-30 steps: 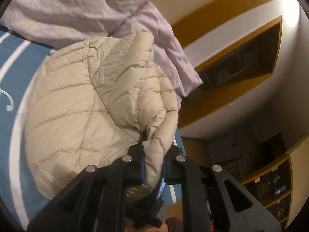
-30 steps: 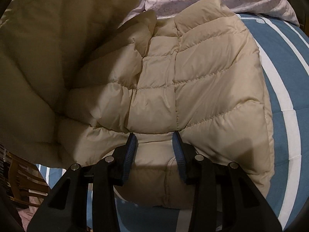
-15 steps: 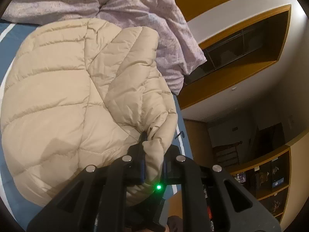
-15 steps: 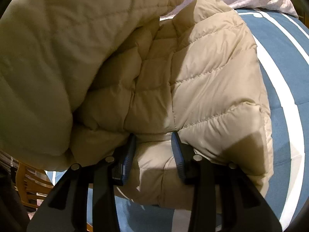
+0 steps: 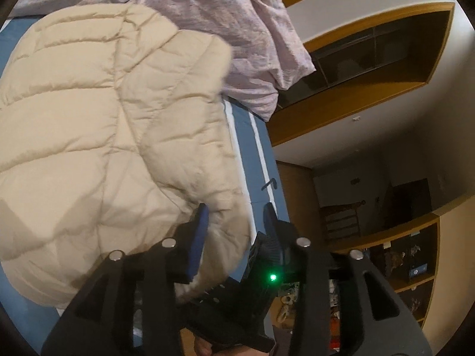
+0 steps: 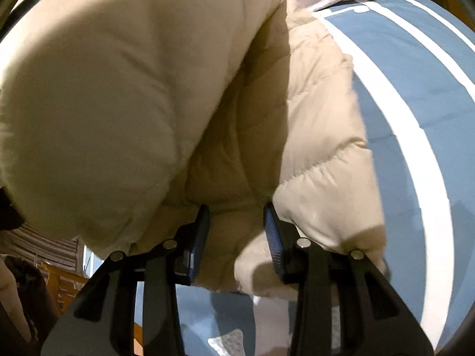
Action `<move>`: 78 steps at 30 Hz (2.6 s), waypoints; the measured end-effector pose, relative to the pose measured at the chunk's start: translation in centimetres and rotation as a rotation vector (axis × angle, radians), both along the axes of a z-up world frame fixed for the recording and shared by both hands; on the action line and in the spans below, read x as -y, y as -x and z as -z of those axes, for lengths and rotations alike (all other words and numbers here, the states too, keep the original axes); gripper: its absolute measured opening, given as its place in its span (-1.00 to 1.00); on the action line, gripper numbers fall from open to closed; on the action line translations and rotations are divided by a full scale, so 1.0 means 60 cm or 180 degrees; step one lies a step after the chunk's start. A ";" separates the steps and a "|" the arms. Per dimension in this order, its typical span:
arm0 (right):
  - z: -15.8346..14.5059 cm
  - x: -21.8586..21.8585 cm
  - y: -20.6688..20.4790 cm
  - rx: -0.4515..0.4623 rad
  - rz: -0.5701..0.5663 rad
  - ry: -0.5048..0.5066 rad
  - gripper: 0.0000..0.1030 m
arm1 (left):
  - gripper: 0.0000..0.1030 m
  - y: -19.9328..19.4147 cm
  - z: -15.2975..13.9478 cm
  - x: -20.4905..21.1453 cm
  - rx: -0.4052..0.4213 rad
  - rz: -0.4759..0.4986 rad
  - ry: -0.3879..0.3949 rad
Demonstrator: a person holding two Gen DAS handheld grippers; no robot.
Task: Fold large clothes
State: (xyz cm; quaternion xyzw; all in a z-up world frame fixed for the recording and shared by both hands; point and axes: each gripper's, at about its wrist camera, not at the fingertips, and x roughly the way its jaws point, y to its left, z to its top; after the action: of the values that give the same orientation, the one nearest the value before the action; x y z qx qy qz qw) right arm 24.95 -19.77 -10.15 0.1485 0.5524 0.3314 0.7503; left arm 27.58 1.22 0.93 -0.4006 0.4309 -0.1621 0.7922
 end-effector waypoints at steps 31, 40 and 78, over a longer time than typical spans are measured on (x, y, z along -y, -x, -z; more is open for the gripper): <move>-0.033 0.127 -0.017 0.0341 0.0744 0.0579 0.23 | 0.03 0.029 0.061 -0.124 -0.0476 -0.0843 -0.1429; -0.077 0.127 -0.040 0.0549 0.0791 0.0552 0.23 | 0.07 0.013 0.084 -0.090 -0.0498 -0.0692 -0.1481; -0.153 -0.079 -0.144 0.1067 0.0142 0.0377 -0.10 | 0.18 -0.017 0.129 -0.030 -0.0379 -0.0265 -0.1684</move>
State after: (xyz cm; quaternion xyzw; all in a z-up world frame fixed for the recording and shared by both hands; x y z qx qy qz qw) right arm 33.60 -15.02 -0.98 0.0590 0.4347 0.3017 0.8465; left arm 28.57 3.05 -6.81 -0.2060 0.4872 0.0126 0.8486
